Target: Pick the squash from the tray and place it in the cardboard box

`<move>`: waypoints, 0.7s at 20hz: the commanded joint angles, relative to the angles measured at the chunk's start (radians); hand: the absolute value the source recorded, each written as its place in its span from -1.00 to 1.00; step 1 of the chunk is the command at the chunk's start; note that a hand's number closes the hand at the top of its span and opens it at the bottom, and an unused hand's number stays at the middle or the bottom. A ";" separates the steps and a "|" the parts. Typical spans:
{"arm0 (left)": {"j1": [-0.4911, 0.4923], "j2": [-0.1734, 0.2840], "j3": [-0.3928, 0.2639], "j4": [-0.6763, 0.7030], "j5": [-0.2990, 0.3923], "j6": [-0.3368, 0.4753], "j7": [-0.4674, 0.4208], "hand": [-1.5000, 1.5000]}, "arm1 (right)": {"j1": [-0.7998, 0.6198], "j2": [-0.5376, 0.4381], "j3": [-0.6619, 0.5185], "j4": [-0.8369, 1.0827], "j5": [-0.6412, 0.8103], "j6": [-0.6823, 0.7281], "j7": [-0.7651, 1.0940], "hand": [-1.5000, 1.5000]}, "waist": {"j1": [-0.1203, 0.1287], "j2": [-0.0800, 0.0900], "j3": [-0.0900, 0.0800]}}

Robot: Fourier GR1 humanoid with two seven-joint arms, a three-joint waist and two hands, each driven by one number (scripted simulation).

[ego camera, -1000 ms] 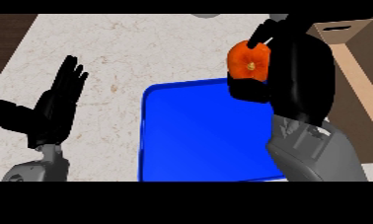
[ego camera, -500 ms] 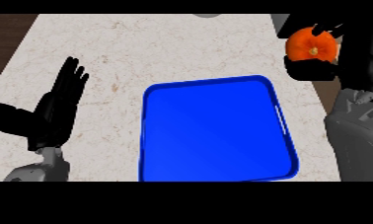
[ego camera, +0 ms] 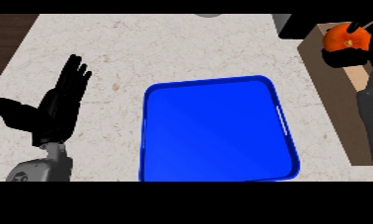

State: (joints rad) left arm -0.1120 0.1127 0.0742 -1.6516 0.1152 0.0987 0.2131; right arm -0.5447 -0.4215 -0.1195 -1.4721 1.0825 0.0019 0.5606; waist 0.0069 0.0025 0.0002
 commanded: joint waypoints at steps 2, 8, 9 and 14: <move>0.064 0.004 -0.002 -0.059 0.015 -0.028 -0.004 0.00 | 0.038 -0.037 -0.041 0.200 0.004 -0.107 -0.142 1.00 | 0.005 0.000 0.000; 0.016 -0.011 -0.021 -0.031 -0.005 -0.007 0.008 0.00 | 0.024 -0.134 -0.016 0.439 0.012 0.175 -0.140 -1.00 | 0.013 0.006 0.000; -0.016 0.006 -0.003 0.011 -0.013 -0.008 -0.006 0.00 | -0.002 -0.140 -0.035 0.490 -0.009 0.186 -0.160 -1.00 | 0.011 0.009 0.000; 0.005 -0.041 -0.034 -0.003 -0.031 0.025 0.005 0.00 | -0.083 -0.126 -0.115 0.633 -0.066 0.006 -0.305 -1.00 | 0.007 0.002 0.000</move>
State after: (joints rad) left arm -0.1181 0.1030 0.0575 -1.6669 0.0995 0.1035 0.2301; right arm -0.5904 -0.5585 -0.2087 -0.9565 1.0320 0.0781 0.3237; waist 0.0169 -0.0026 -0.0105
